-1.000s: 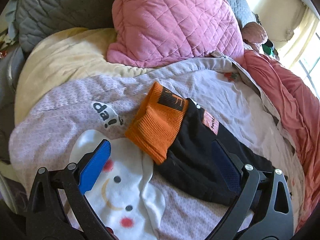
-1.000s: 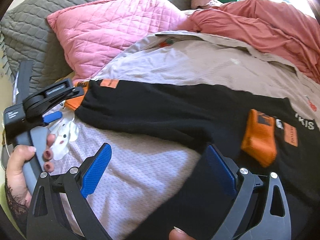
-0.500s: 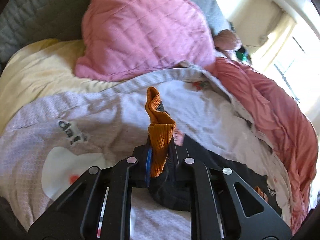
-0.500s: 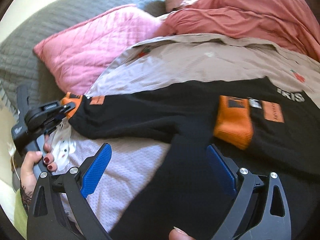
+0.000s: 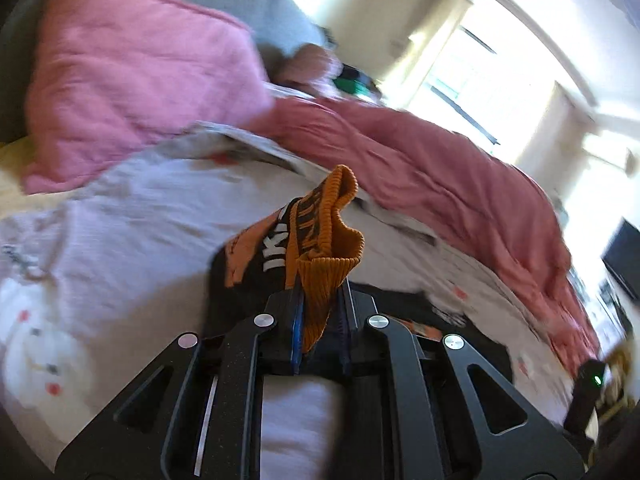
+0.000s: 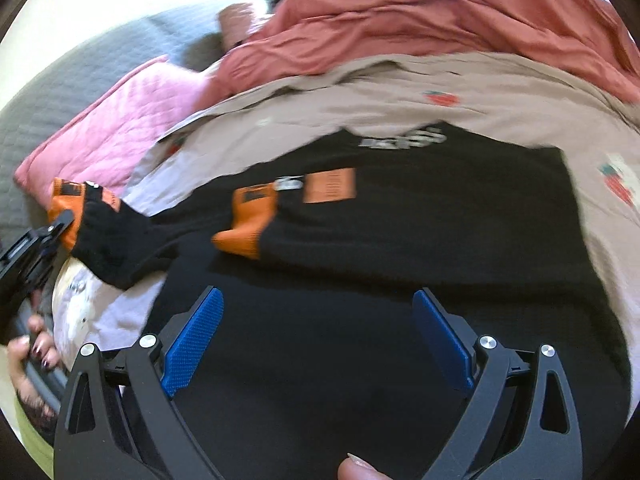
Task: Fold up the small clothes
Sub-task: 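Fold that sleeve over the shirt body with the left gripper and release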
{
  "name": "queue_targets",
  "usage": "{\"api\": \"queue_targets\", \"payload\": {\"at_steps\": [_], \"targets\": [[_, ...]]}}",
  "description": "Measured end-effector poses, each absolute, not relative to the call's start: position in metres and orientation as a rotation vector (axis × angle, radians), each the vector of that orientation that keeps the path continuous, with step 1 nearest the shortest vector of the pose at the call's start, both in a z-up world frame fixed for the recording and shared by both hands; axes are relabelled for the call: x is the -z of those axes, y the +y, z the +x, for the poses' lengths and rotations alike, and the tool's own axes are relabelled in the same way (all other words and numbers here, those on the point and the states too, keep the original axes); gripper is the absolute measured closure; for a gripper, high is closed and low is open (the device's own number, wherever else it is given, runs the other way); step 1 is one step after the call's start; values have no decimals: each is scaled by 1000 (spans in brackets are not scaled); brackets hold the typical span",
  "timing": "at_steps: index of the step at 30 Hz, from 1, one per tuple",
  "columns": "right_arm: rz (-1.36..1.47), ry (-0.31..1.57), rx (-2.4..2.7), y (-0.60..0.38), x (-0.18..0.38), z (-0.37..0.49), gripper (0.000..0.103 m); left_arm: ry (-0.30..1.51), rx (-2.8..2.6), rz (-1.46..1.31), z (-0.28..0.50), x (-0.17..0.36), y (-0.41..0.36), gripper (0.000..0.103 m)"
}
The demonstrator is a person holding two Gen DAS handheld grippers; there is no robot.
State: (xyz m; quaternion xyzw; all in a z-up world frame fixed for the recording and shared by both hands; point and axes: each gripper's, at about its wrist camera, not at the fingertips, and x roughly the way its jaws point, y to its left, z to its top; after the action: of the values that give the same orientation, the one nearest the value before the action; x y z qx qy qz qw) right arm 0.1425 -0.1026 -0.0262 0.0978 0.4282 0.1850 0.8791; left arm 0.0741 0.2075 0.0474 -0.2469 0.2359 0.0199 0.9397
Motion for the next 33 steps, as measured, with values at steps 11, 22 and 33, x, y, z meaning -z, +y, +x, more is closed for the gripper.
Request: {"api": "queue_targets", "payload": {"at_steps": [11, 22, 33], "targets": [[321, 873, -256, -176, 28, 141, 8, 710, 210, -311, 115, -10, 84, 96], [354, 878, -247, -182, 28, 146, 8, 867, 326, -198, 116, 29, 55, 79], [344, 910, -326, -154, 27, 146, 8, 758, 235, -239, 101, 4, 91, 35]]}}
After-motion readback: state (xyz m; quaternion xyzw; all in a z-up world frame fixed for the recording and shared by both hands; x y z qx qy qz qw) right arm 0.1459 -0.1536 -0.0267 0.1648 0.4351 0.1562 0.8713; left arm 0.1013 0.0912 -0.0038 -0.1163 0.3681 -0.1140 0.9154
